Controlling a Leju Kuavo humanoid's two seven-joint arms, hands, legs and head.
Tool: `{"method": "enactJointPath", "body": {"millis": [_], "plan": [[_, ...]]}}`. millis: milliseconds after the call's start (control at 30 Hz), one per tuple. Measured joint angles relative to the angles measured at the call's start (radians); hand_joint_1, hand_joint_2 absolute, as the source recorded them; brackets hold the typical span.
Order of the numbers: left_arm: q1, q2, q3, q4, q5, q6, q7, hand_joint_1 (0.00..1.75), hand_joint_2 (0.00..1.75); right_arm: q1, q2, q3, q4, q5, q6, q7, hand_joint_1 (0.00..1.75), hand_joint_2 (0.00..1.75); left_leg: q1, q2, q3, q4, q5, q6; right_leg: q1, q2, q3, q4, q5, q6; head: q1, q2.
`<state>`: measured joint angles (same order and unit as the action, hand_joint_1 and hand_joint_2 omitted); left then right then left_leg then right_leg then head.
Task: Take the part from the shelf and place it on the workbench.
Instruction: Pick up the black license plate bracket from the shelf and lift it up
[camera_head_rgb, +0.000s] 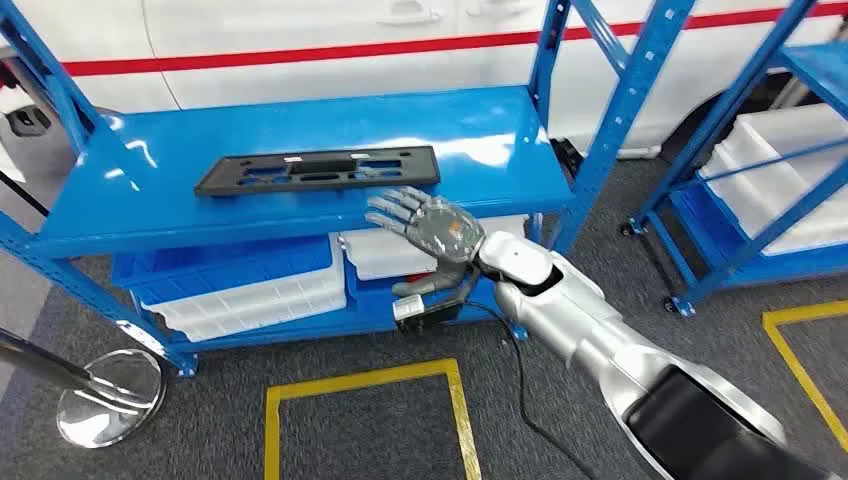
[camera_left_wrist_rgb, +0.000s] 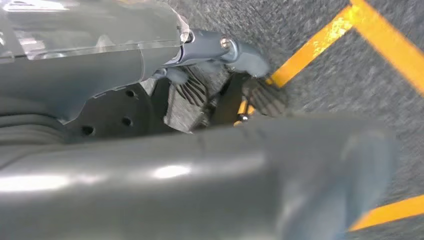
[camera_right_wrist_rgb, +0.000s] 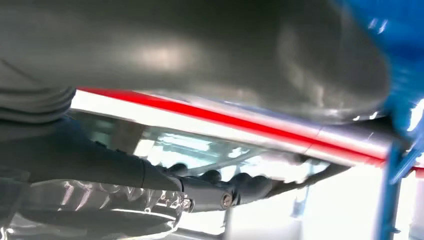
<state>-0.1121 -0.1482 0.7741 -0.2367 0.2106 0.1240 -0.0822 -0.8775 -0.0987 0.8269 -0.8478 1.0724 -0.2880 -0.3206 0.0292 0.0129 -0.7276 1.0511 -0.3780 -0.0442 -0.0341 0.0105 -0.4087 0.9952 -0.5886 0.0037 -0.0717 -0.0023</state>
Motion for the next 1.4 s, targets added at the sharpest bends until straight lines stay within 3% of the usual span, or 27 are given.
{"method": "enactJointPath", "body": {"millis": [67,100,167,200,233,267,300,333,433,467,500,600,700,733,767,800,833,900,967,1033,1100,1167,1233,1267,1300,1333,1400], "plan": [[-0.001,0.001,0.007,0.004,-0.001,0.001,0.001,0.00,0.00,-0.003,-0.007,0.021,-0.006,0.004,-0.009,0.000,0.00,0.00,-0.003,0.003,0.001,-0.001,0.024,0.010,0.001,0.001,0.013,-0.003,-0.012,0.009,0.000,0.000],[-0.005,0.000,0.015,0.007,-0.001,0.007,0.003,0.00,0.00,-0.014,-0.015,0.042,-0.019,0.010,-0.023,-0.001,0.00,0.00,-0.005,0.005,0.005,-0.007,0.043,0.023,0.000,0.002,0.019,0.005,-0.008,0.020,0.000,0.000],[-0.013,-0.002,0.039,0.009,-0.001,0.025,0.004,0.00,0.00,-0.033,-0.034,0.087,-0.047,0.023,-0.058,-0.002,0.00,0.00,-0.007,-0.003,0.075,-0.041,0.006,0.052,0.002,-0.001,-0.070,0.145,-0.001,0.034,0.001,0.000],[-0.016,-0.003,0.050,0.010,0.000,0.034,0.003,0.00,0.00,-0.037,-0.041,0.105,-0.058,0.029,-0.072,-0.003,0.00,0.00,-0.008,-0.008,0.118,-0.066,-0.014,0.062,0.003,-0.002,-0.130,0.220,-0.016,0.036,0.001,0.000],[-0.015,-0.003,0.057,0.011,0.000,0.039,0.002,0.00,0.00,-0.033,-0.045,0.118,-0.060,0.032,-0.078,-0.004,0.00,0.00,-0.009,-0.014,0.164,-0.092,-0.031,0.066,0.007,-0.003,-0.192,0.281,-0.054,0.033,0.002,0.000],[-0.015,-0.003,0.059,0.011,0.000,0.041,0.003,0.00,0.00,-0.030,-0.046,0.123,-0.059,0.033,-0.078,-0.005,0.00,0.00,-0.012,-0.019,0.191,-0.101,-0.043,0.066,0.011,-0.004,-0.219,0.270,-0.090,0.030,0.002,0.000],[-0.015,-0.003,0.063,0.012,0.000,0.043,0.003,0.00,0.00,-0.030,-0.048,0.126,-0.059,0.033,-0.079,-0.006,0.00,0.00,-0.016,-0.024,0.214,-0.107,-0.057,0.066,0.014,-0.004,-0.241,0.241,-0.097,0.026,0.002,0.000],[-0.015,-0.003,0.066,0.012,0.000,0.043,0.003,0.00,0.00,-0.034,-0.050,0.129,-0.059,0.033,-0.079,-0.006,0.00,0.00,-0.020,-0.027,0.236,-0.110,-0.072,0.067,0.018,-0.003,-0.259,0.194,-0.060,0.019,0.002,0.000],[-0.012,-0.008,0.073,0.016,0.000,0.045,0.004,0.00,0.00,-0.037,-0.059,0.134,-0.058,0.034,-0.079,-0.006,0.00,0.00,-0.033,-0.035,0.272,-0.098,-0.121,0.063,0.035,-0.001,-0.297,0.022,0.219,-0.011,0.002,0.000],[-0.013,-0.009,0.074,0.018,0.000,0.046,0.004,0.00,0.00,-0.038,-0.060,0.136,-0.058,0.035,-0.079,-0.006,0.00,0.00,-0.036,-0.037,0.277,-0.087,-0.136,0.060,0.039,0.000,-0.305,-0.003,0.273,-0.018,0.002,0.000],[-0.017,-0.009,0.074,0.018,0.000,0.047,0.005,0.00,0.00,-0.043,-0.059,0.138,-0.059,0.036,-0.080,-0.006,0.00,0.00,-0.039,-0.039,0.279,-0.075,-0.147,0.056,0.042,0.001,-0.310,-0.007,0.283,-0.022,0.001,0.000],[-0.025,-0.010,0.074,0.018,0.000,0.054,0.006,0.00,0.00,-0.069,-0.049,0.138,-0.062,0.037,-0.078,-0.004,0.00,0.00,-0.037,-0.034,0.257,-0.006,-0.164,0.045,0.038,0.002,-0.293,0.000,0.262,-0.038,0.001,0.000],[-0.034,-0.011,0.074,0.018,0.000,0.055,0.006,0.00,0.00,-0.081,-0.032,0.139,-0.055,0.038,-0.061,0.005,0.00,0.00,-0.030,-0.028,0.154,0.167,-0.237,0.030,0.037,0.003,-0.275,-0.002,0.247,-0.048,0.001,0.000],[-0.036,-0.011,0.074,0.018,0.000,0.054,0.006,0.00,0.00,-0.082,-0.026,0.139,-0.050,0.038,-0.052,0.008,0.00,0.00,-0.028,-0.027,0.118,0.212,-0.259,0.026,0.038,0.004,-0.272,-0.001,0.242,-0.048,0.001,0.000],[-0.037,-0.011,0.074,0.018,0.000,0.052,0.006,0.00,0.00,-0.082,-0.019,0.139,-0.042,0.036,-0.042,0.011,0.00,0.00,-0.026,-0.026,0.093,0.229,-0.262,0.024,0.038,0.004,-0.270,0.001,0.238,-0.048,0.001,0.000],[-0.037,-0.011,0.074,0.018,0.000,0.051,0.006,0.00,0.00,-0.084,-0.013,0.139,-0.032,0.034,-0.031,0.013,0.00,0.00,-0.026,-0.026,0.084,0.214,-0.243,0.024,0.038,0.005,-0.267,0.004,0.234,-0.047,0.001,0.000],[-0.037,-0.011,0.074,0.018,0.000,0.050,0.006,0.00,0.00,-0.086,-0.005,0.139,-0.019,0.030,-0.019,0.015,0.00,0.00,-0.025,-0.025,0.092,0.166,-0.203,0.025,0.038,0.005,-0.265,0.007,0.230,-0.045,0.001,0.000],[-0.037,-0.011,0.074,0.018,0.000,0.049,0.006,0.00,0.00,-0.092,0.011,0.139,0.012,0.020,0.000,0.020,0.00,0.00,-0.027,-0.022,0.128,0.033,-0.119,0.033,0.040,0.006,-0.261,0.011,0.225,-0.040,0.001,0.000],[-0.039,-0.011,0.074,0.018,0.000,0.049,0.007,0.00,0.00,-0.098,0.024,0.139,0.043,0.013,0.009,0.026,0.00,0.00,-0.032,-0.021,0.148,-0.036,-0.086,0.048,0.041,0.006,-0.262,0.013,0.225,-0.031,0.001,0.000],[-0.039,-0.011,0.074,0.019,0.000,0.048,0.007,0.00,0.00,-0.100,0.033,0.139,0.067,0.011,0.011,0.029,0.00,0.87,-0.033,-0.022,0.150,-0.040,-0.079,0.063,0.042,0.006,-0.264,0.012,0.228,-0.020,0.001,0.000],[-0.039,-0.013,0.074,0.019,0.000,0.047,0.007,0.00,0.00,-0.103,0.039,0.139,0.085,0.011,0.011,0.033,0.00,1.75,-0.029,-0.021,0.153,-0.046,-0.066,0.073,0.041,0.004,-0.269,0.028,0.212,-0.008,0.001,0.000],[-0.040,-0.014,0.074,0.019,0.000,0.046,0.007,0.00,0.00,-0.108,0.043,0.139,0.101,0.016,0.012,0.042,0.00,1.75,-0.026,-0.020,0.153,-0.051,-0.060,0.080,0.036,0.001,-0.302,0.113,0.153,0.004,0.001,0.000],[-0.040,-0.014,0.074,0.019,0.000,0.046,0.007,0.00,0.00,-0.111,0.050,0.140,0.126,0.025,0.014,0.058,0.00,1.75,-0.026,-0.019,0.151,-0.050,-0.059,0.082,0.029,0.000,-0.354,0.244,0.090,0.013,0.001,0.000],[-0.040,-0.014,0.074,0.019,0.000,0.045,0.007,0.00,0.00,-0.111,0.056,0.140,0.146,0.030,0.017,0.067,0.00,1.75,-0.026,-0.019,0.151,-0.049,-0.059,0.083,0.026,-0.001,-0.367,0.284,0.078,0.017,0.001,0.000],[-0.040,-0.014,0.074,0.019,0.000,0.044,0.007,0.00,0.00,-0.113,0.066,0.141,0.173,0.036,0.023,0.078,0.00,1.75,-0.026,-0.019,0.150,-0.048,-0.059,0.082,0.023,-0.001,-0.363,0.287,0.085,0.019,0.001,0.000],[-0.040,-0.014,0.074,0.019,0.000,0.043,0.007,0.00,0.00,-0.117,0.078,0.144,0.206,0.046,0.035,0.093,0.00,1.75,-0.026,-0.019,0.150,-0.046,-0.060,0.082,0.021,-0.002,-0.339,0.251,0.107,0.020,0.001,0.000],[-0.042,-0.015,0.073,0.019,0.000,0.040,0.006,0.00,0.00,-0.134,0.109,0.153,0.277,0.069,0.079,0.132,0.00,1.75,-0.026,-0.019,0.149,-0.043,-0.062,0.078,0.020,-0.004,-0.263,0.121,0.156,0.015,0.001,0.000]]}}
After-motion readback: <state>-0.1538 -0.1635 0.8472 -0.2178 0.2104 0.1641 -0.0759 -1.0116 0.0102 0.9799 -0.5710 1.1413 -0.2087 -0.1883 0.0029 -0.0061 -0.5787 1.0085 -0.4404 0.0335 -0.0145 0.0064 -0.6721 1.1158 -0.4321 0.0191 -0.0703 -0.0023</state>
